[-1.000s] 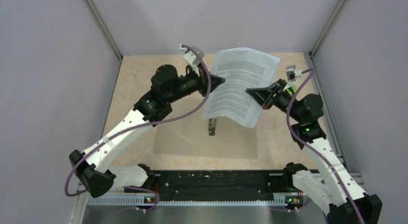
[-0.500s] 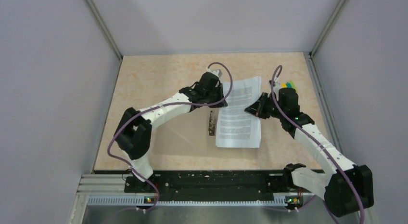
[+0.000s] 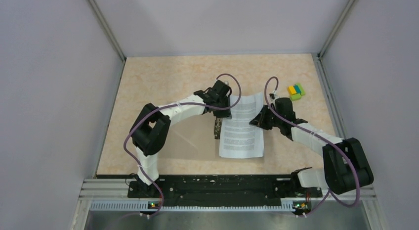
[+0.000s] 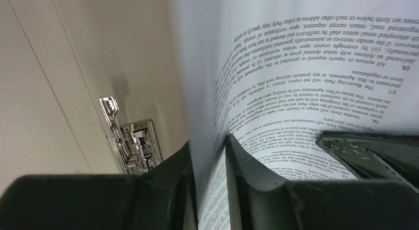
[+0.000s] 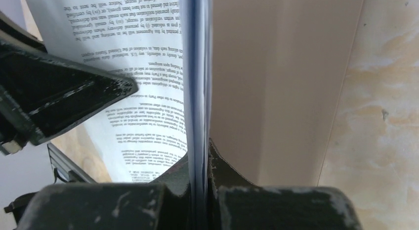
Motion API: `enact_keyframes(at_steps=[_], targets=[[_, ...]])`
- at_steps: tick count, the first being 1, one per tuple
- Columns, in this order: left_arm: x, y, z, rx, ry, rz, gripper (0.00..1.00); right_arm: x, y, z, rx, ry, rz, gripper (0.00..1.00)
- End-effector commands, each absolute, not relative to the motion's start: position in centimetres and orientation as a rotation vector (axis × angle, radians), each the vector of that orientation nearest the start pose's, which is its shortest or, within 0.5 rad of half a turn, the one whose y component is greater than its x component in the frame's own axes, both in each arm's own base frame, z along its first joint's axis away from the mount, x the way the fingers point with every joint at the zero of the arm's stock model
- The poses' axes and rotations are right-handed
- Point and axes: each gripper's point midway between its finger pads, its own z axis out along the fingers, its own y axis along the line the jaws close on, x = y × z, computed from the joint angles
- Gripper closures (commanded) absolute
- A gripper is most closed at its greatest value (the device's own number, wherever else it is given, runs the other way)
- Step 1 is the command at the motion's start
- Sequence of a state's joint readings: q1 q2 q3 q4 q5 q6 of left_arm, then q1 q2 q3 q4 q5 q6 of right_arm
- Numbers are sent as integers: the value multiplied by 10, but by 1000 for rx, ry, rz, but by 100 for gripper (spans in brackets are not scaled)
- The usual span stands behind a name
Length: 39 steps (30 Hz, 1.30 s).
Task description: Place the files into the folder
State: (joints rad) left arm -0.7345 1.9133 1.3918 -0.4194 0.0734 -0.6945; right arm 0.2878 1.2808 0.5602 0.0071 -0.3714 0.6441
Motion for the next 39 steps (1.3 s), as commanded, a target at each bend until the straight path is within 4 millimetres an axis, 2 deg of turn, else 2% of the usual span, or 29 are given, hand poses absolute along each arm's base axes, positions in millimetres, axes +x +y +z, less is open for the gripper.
enact_keyframes(at_steps=[1, 4, 6, 10, 14, 18, 28, 34, 39], targets=[[335, -343, 94, 111, 2571, -616, 67, 304, 180, 76, 192, 2280, 903, 100], [334, -338, 100, 134, 2556, -598, 55, 307, 178, 65, 190, 2289, 874, 100], [334, -332, 105, 132, 2548, -581, 51, 309, 176, 61, 176, 2293, 850, 100], [337, -307, 114, 99, 2515, -495, 47, 311, 170, 56, 152, 2308, 791, 100], [336, -283, 109, 35, 2511, -474, 47, 311, 165, 56, 105, 2326, 739, 100], [331, -272, 89, -8, 2563, -483, 58, 309, 164, 57, 37, 2339, 716, 100], [334, -261, 50, -120, 2647, -460, 100, 302, 171, 67, -103, 2305, 719, 100], [329, -269, 29, -165, 2705, -489, 100, 302, 181, 67, -119, 2291, 763, 100], [328, -271, 22, -188, 2718, -494, 100, 303, 188, 68, -118, 2282, 796, 100]])
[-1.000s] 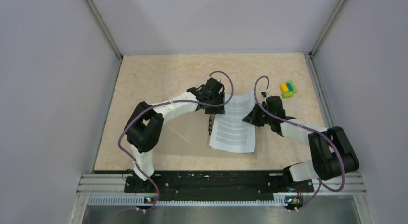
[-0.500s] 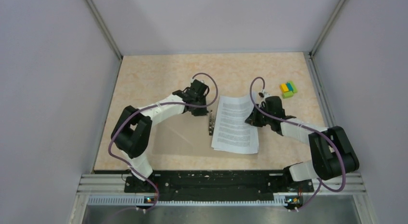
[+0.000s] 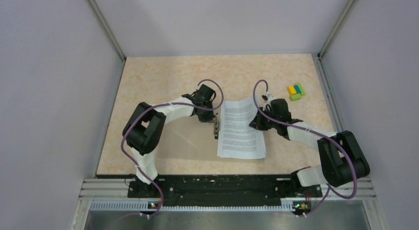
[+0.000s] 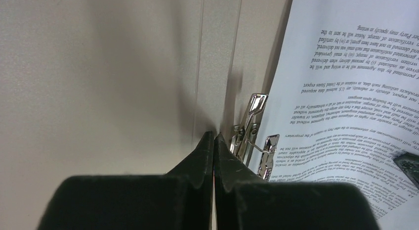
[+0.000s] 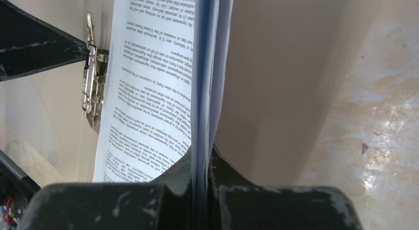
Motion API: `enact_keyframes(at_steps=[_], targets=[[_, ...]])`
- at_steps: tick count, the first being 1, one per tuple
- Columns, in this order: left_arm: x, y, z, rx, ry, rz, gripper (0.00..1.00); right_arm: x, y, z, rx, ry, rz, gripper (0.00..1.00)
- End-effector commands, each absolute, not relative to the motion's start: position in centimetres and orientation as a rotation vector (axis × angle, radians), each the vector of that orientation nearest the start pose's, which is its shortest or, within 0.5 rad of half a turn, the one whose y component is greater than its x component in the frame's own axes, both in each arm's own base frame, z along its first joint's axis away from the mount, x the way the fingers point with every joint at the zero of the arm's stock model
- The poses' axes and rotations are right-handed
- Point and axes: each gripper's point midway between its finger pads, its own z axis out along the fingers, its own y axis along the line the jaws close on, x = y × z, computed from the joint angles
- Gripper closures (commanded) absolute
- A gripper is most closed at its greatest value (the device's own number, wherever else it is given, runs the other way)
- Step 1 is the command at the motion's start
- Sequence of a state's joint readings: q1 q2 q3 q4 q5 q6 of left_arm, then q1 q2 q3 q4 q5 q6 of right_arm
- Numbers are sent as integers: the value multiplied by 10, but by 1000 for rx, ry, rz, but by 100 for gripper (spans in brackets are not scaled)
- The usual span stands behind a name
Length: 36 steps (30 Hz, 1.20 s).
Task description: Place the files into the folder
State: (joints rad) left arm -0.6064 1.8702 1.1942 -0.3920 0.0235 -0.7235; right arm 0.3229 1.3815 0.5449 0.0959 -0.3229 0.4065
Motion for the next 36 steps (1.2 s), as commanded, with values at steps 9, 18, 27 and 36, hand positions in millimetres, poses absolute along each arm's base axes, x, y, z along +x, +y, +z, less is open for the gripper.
enact_keyframes(at_steps=[9, 18, 27, 36], targets=[[327, -271, 18, -235, 2720, -500, 100, 303, 193, 63, -23, 2285, 848, 100], [327, -266, 22, -271, 2697, -485, 100, 302, 177, 57, 38, 2331, 740, 57], [327, -269, 21, -271, 2702, -504, 100, 299, 174, 51, 66, 2364, 827, 39], [326, -274, 19, -277, 2711, -530, 100, 290, 190, 41, 74, 2382, 912, 38]])
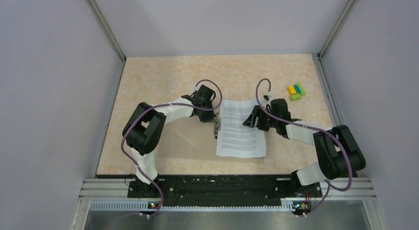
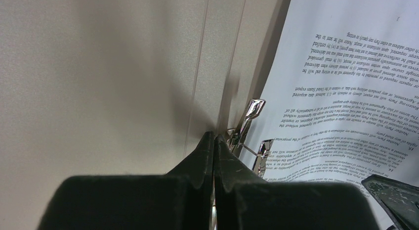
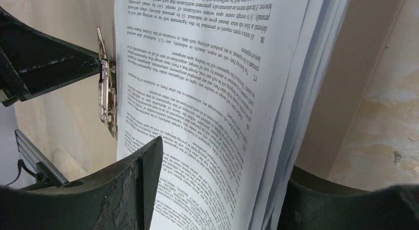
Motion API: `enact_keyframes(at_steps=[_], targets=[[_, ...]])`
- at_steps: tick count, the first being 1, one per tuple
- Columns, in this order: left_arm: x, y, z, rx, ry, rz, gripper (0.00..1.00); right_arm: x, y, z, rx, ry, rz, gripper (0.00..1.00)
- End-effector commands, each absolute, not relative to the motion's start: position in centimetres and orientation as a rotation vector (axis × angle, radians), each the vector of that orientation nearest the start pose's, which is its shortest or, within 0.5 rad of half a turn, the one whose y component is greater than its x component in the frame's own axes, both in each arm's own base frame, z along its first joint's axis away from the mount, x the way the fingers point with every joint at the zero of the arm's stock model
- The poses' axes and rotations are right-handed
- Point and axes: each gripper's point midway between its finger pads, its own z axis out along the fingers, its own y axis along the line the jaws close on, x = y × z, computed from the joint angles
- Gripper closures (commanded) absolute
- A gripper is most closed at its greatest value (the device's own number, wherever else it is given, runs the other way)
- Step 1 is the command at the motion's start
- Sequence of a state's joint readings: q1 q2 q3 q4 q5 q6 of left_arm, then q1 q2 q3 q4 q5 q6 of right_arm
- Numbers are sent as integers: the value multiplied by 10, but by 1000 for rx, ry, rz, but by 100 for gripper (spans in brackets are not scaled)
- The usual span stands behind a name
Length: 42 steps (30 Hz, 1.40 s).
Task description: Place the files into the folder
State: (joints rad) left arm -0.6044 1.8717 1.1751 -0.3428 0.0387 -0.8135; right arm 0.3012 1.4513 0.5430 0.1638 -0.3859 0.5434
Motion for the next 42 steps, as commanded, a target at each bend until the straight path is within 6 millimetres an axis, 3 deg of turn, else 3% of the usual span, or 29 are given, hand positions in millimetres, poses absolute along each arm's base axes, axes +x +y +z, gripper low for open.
enact_keyframes(at_steps=[1, 11, 16, 21, 24, 26, 28, 30, 32, 35, 42], targets=[[326, -275, 20, -273, 2710, -536, 100, 290, 189, 39, 75, 2388, 906, 38], [327, -278, 20, -277, 2709, -548, 100, 285, 209, 42, 77, 2364, 1063, 40], [326, -277, 20, -279, 2707, -545, 100, 285, 199, 35, 92, 2393, 996, 44], [325, -276, 21, -269, 2707, -542, 100, 290, 177, 37, 157, 2379, 968, 55], [323, -278, 21, -247, 2715, -558, 100, 291, 175, 39, 149, 2364, 980, 62], [324, -280, 24, -226, 2714, -569, 100, 290, 178, 42, 131, 2354, 1007, 71], [323, -280, 28, -194, 2715, -566, 100, 291, 179, 45, 129, 2354, 1006, 88], [326, -281, 39, -155, 2703, -576, 100, 297, 173, 52, 123, 2351, 950, 100], [330, -282, 55, -102, 2679, -594, 96, 303, 167, 65, 112, 2331, 887, 100], [341, -283, 91, -24, 2600, -676, 81, 311, 160, 95, 66, 2278, 816, 100], [361, -297, 192, 257, 2231, -1135, 44, 307, 169, 205, -120, 2030, 869, 100]])
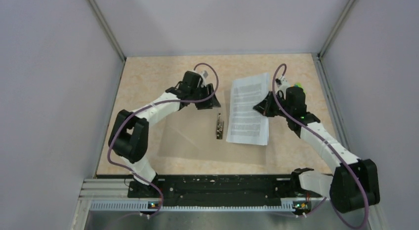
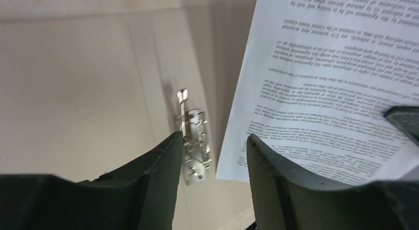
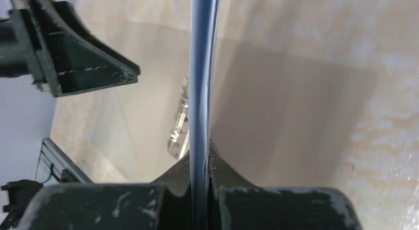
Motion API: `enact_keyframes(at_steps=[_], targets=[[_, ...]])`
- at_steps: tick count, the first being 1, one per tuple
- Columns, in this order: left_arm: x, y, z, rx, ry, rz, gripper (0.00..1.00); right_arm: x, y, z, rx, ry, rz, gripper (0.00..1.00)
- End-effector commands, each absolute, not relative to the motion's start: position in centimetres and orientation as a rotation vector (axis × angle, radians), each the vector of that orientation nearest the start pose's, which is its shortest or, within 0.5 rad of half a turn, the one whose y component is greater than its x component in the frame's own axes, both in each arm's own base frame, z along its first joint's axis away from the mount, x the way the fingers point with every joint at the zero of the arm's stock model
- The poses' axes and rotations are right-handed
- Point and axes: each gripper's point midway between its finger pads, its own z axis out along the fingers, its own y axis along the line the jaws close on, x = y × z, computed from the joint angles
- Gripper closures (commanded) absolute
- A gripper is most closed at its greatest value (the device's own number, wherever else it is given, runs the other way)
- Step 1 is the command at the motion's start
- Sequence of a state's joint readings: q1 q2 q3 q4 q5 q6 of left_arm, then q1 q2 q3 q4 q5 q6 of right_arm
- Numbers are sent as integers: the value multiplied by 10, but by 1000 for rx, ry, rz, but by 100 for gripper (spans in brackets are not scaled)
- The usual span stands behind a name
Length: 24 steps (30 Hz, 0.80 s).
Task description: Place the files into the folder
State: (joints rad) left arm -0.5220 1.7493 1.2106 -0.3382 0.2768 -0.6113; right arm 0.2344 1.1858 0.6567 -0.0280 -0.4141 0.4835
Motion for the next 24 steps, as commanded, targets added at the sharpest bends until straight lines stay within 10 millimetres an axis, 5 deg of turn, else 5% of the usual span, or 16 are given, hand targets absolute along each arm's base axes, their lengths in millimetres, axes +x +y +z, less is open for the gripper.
enact_keyframes(at_steps=[1, 6, 13, 24], targets=[[361, -299, 202, 291, 2182, -1190, 42, 305, 172, 218, -148, 2003, 883, 100], [354, -308, 260, 501, 1899, -1373, 33, 290, 191, 292, -312, 1850, 987, 100], [341, -297, 326, 672, 1581, -1433, 26, 265, 212, 370, -462, 1686, 1120, 100], [297, -271, 393, 811, 1224, -1598, 11, 239, 228, 433, -579, 1541, 1240, 100]])
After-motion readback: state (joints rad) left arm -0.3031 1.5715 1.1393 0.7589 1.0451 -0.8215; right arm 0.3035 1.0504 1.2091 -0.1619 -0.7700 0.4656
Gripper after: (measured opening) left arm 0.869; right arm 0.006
